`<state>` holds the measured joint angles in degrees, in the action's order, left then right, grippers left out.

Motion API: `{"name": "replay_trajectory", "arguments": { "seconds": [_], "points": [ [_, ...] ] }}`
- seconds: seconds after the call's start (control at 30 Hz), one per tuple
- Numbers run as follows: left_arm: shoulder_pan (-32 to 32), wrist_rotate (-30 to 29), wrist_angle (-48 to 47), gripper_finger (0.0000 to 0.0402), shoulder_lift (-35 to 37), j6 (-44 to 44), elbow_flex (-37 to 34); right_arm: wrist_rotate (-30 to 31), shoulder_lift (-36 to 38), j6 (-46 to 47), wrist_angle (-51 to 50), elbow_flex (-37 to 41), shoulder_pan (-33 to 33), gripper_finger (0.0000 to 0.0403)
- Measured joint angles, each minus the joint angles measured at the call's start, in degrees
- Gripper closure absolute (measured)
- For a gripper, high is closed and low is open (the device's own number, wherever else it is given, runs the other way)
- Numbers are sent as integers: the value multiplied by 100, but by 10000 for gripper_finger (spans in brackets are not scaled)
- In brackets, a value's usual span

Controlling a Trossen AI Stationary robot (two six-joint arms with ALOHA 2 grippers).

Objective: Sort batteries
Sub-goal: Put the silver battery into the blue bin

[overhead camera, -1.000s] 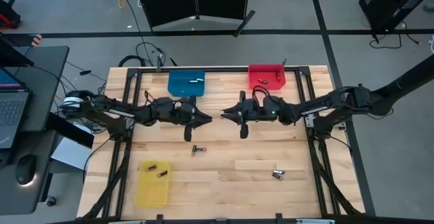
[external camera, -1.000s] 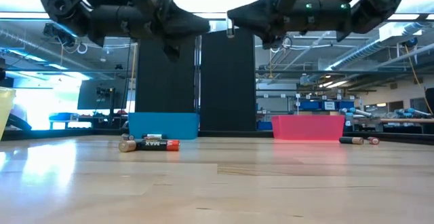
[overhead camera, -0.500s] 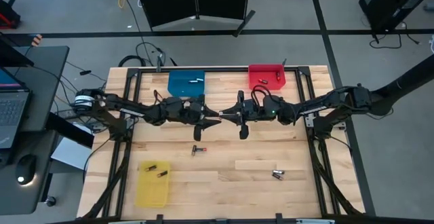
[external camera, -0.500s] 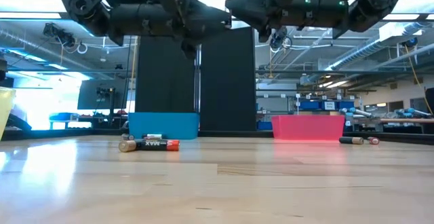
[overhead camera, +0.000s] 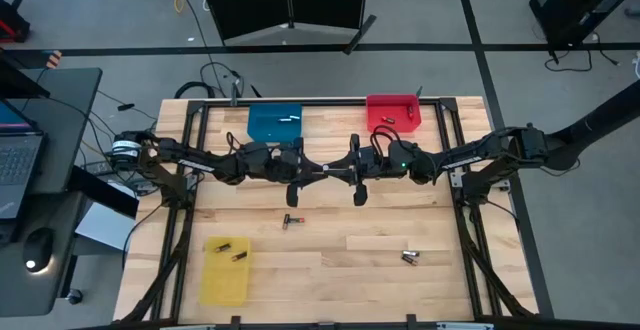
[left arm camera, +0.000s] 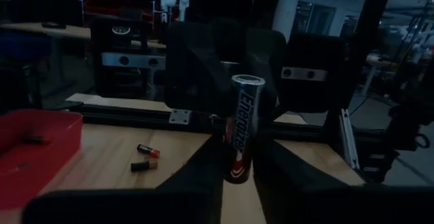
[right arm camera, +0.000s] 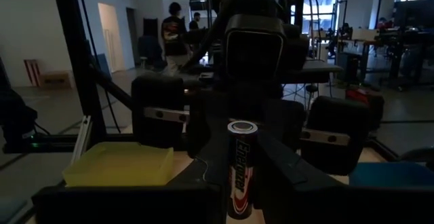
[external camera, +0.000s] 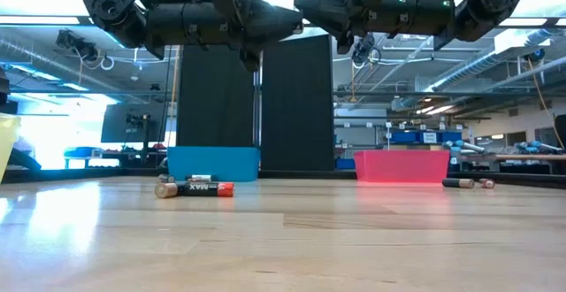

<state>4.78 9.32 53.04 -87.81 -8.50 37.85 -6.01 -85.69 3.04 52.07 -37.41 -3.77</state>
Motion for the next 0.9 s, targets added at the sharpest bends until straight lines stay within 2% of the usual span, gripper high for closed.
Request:
{"name": "replay_trajectory", "arguments": {
  "seconds": [0.07,0.27,0.43,0.57,0.77,0.83,0.9],
  "points": [
    [0,-2,12,354,0,160,0,8,0,14,17,0,0,345],
    [0,-18,33,357,0,252,-2,30,2,10,39,0,0,343],
    [45,-80,-121,357,93,373,-2,303,0,-22,39,-2,-2,291],
    [124,-131,-604,357,388,480,-2,608,9,-36,24,-2,-9,254],
    [232,-237,-1886,357,1098,793,-2,637,148,-37,46,-2,-93,234],
    [338,-379,-2631,357,1401,826,34,637,219,-56,33,-2,-125,235],
    [484,-614,-3844,357,1703,831,276,637,305,-105,-64,-2,-146,237]
  ]
}}
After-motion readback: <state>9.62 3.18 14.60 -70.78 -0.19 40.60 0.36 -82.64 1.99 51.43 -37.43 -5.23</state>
